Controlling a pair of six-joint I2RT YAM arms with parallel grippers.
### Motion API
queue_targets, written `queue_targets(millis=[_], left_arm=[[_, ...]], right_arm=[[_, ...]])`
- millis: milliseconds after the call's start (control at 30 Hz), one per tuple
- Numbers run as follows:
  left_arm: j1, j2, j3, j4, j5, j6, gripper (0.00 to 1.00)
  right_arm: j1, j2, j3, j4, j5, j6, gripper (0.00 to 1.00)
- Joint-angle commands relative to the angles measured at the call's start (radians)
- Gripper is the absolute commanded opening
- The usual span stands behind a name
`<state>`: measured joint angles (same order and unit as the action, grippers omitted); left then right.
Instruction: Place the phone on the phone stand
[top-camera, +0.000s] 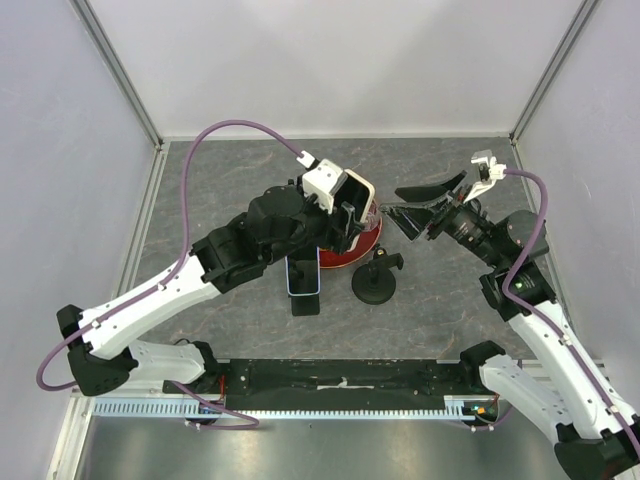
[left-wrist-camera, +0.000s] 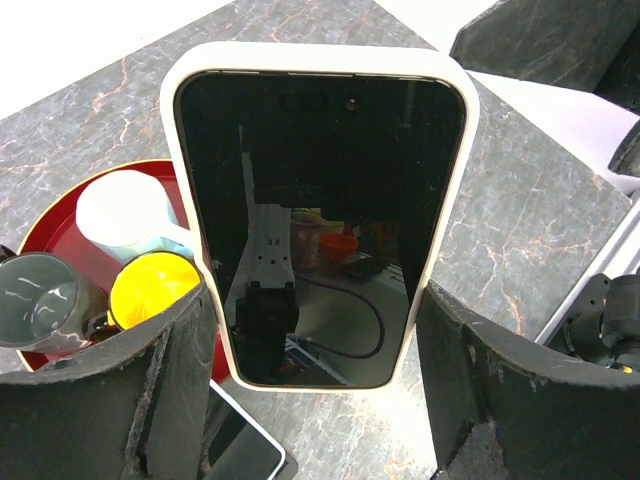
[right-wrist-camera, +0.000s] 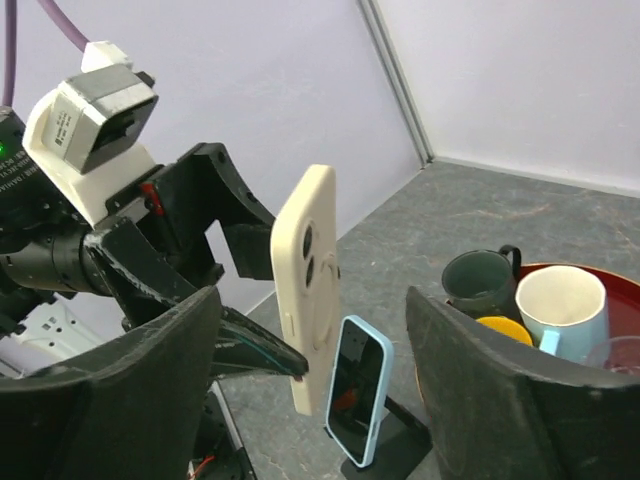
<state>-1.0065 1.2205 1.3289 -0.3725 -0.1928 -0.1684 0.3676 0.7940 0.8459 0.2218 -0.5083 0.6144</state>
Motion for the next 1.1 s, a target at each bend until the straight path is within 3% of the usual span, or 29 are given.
queue_targets(millis=[0, 267, 467, 567, 667, 733, 833, 933, 967, 1033, 1067], left_arm=[[-0.049, -0.001, 0.069, 0.055, -0.048, 0.014, 0.02], [-0.102, 0.033, 0.084, 0.044, -0.086, 0.004, 0.02], [-0.121, 0.092, 0.154, 0.011, -0.203, -0.008, 0.02], [-0.126, 0.114, 0.17, 0.006, -0.234, -0.011, 0.02], [-0.132, 0.125, 0.173, 0.007, -0.231, -0.013, 0.02], [-0.138, 0.126, 0.168, 0.003, -0.231, -0.011, 0.02], [-0.139, 0.125, 0.168, -0.022, -0.197, -0.013, 0.02], [-0.139, 0.084, 0.147, -0.037, -0.146, -0.023, 0.21], [-0.139, 0.065, 0.129, -0.039, -0.119, -0.026, 0.37], [-0.139, -0.002, 0.11, -0.055, -0.093, -0.029, 0.55], [-0.139, -0.022, 0.099, -0.071, -0.067, -0.032, 0.7]], right_arm=[[0.039, -0.004, 0.053, -0.033, 0.019, 0.036, 0.76], [0.126, 0.037, 0.065, -0.075, 0.073, -0.011, 0.59], [0.204, 0.089, 0.09, -0.156, 0.186, -0.1, 0.5], [0.228, 0.105, 0.102, -0.199, 0.272, -0.145, 0.4], [0.235, 0.103, 0.093, -0.206, 0.332, -0.165, 0.21], [0.237, 0.099, 0.082, -0.196, 0.344, -0.171, 0.03], [0.235, 0.083, 0.059, -0.156, 0.321, -0.182, 0.0], [0.235, 0.06, 0.036, -0.119, 0.304, -0.186, 0.0], [0.235, 0.054, 0.027, -0.113, 0.298, -0.189, 0.0], [0.235, 0.04, 0.027, -0.127, 0.295, -0.226, 0.0], [0.235, 0.04, 0.031, -0.136, 0.292, -0.244, 0.0]])
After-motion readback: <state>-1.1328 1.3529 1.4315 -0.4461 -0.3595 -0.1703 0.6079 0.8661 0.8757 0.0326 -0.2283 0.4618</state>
